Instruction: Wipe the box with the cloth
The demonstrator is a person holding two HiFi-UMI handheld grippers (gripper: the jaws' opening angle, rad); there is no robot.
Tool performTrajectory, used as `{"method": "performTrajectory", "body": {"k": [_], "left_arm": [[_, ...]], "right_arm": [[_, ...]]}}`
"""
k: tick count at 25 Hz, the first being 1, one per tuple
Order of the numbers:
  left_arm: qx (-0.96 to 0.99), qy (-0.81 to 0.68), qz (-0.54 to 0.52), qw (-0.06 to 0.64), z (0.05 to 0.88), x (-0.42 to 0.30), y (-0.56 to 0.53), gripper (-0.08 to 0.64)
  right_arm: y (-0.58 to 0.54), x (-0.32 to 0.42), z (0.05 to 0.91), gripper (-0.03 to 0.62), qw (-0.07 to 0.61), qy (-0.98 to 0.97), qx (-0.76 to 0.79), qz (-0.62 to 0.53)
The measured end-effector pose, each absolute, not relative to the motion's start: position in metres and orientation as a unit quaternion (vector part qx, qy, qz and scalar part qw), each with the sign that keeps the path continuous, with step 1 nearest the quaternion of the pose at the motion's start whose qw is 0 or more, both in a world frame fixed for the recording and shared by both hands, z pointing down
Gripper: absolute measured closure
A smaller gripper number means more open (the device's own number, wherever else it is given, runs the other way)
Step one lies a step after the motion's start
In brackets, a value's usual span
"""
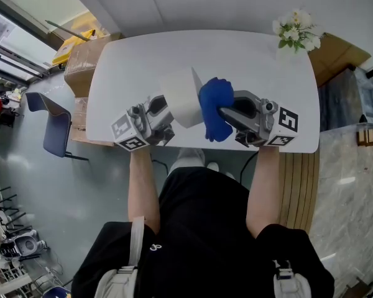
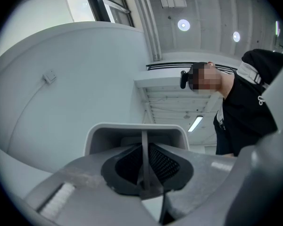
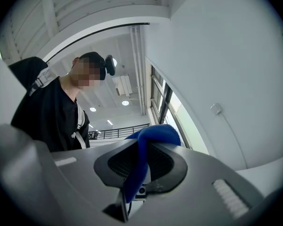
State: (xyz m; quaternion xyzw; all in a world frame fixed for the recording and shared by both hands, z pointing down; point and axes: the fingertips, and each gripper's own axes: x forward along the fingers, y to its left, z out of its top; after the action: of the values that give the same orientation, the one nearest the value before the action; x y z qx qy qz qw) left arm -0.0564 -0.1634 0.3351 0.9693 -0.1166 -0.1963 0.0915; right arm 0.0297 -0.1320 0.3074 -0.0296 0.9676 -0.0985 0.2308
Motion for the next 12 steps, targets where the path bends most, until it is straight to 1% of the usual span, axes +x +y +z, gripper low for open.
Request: {"method": "performTrajectory", "body": {"k": [5,12], "left_arm": [[0.975,-0.134,-0.148,0.093,0.351,-0.045,-0.169,0.512],[0.982,-0.165,-0.026,0.093,0.392,-0.028,-0.178,0.514]], "right_arm": [[-0.144,0.042,0.305,0.541,0.246,0.962,-0.069,-0.096],[-0.162,0.054,0.307,0.541,0.247,0.955,-0.13,-0.095]]}}
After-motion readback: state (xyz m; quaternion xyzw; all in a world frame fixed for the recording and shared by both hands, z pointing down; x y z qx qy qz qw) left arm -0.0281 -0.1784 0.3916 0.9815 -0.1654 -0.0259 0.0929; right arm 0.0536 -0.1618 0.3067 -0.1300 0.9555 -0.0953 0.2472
